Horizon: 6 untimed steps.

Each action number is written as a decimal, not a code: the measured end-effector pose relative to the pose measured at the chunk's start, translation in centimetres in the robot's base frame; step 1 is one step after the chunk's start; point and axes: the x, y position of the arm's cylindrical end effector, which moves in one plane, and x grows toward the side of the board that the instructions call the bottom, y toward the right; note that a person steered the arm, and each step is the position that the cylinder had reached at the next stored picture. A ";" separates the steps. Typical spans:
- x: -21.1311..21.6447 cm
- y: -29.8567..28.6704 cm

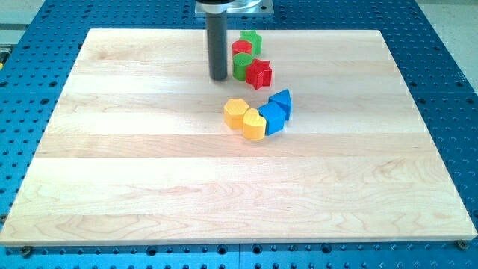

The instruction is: Move the red star into the red circle

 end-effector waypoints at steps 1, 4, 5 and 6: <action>3.9 3.8; 1.7 13.8; 0.1 14.5; -2.9 11.2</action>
